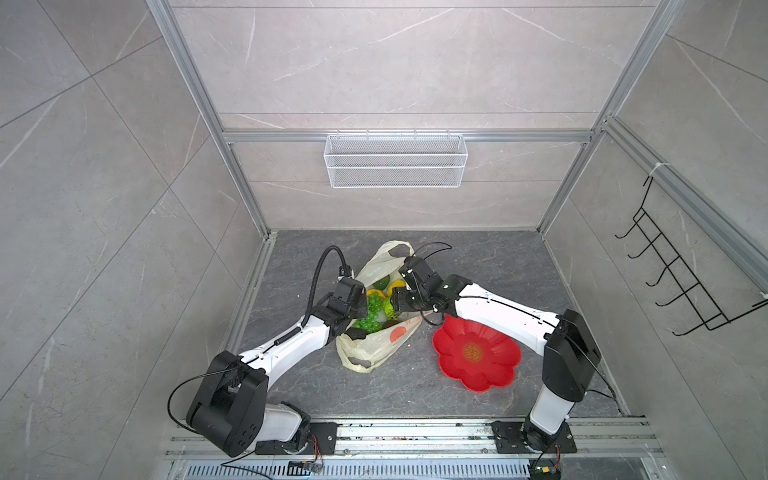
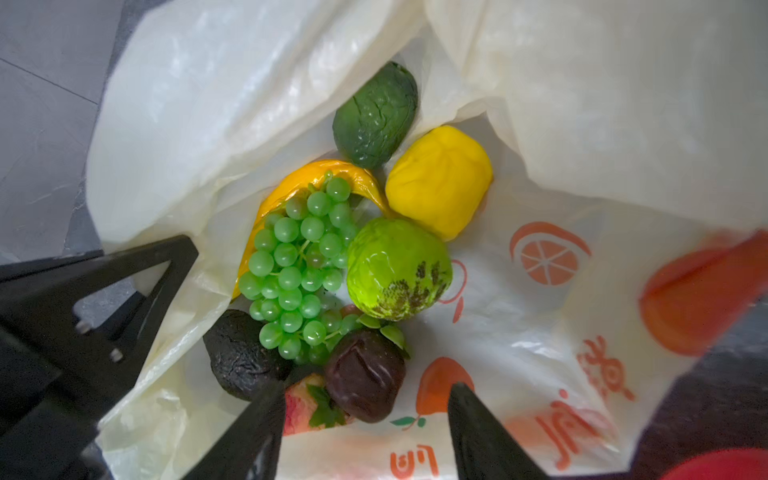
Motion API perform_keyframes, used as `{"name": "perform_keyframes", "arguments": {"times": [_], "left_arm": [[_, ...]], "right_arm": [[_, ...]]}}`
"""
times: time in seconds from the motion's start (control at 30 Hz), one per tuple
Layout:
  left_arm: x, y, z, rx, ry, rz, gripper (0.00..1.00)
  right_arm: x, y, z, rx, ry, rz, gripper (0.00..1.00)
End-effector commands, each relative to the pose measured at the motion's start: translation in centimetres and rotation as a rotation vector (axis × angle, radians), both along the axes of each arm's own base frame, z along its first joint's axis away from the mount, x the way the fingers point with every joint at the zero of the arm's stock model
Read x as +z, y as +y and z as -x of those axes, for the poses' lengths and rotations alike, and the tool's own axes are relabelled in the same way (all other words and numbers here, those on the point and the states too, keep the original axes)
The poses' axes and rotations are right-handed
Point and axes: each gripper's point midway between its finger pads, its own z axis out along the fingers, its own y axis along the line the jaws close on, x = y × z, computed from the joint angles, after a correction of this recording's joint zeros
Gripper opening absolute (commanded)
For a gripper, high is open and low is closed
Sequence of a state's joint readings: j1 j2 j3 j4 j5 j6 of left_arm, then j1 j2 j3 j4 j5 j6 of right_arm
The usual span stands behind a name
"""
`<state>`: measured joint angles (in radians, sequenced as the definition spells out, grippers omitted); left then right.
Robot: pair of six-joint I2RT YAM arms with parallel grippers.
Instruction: Take the fake fruits out of the plastic bag
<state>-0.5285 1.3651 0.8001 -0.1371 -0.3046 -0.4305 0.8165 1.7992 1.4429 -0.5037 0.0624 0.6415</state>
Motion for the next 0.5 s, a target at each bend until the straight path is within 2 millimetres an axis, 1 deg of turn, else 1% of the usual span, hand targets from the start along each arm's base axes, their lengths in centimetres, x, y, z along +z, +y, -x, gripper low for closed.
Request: {"name": "perform_keyframes", "arguments": {"times": [0.0,0.23,0.37,0.47], "left_arm": [[1.6,-0.3,-0.6,-0.001,-0.075,0.037,0.00],[1.4,-1.0,-0.4,-0.012,-0.068,0.088,0.01],[1.3,-1.0,-0.3,-0.011,-0.065,0.093,0.01],[1.4,-0.8,-0.2,-0.007,-0.072,0.089,0.01]], "right_arm": [[-0.5,1.1,-0.4,-0.085,0.023,-0.038,0.66],[-3.0,2.4,-1.1,-0.192,0.103,-0.074,0.68],[-4.4,3.2,-1.6,-0.234,0.134,-0.096,0.70],[-5.4,3.2,-2.2,-0.273,0.146,-0.070,0.70]]}}
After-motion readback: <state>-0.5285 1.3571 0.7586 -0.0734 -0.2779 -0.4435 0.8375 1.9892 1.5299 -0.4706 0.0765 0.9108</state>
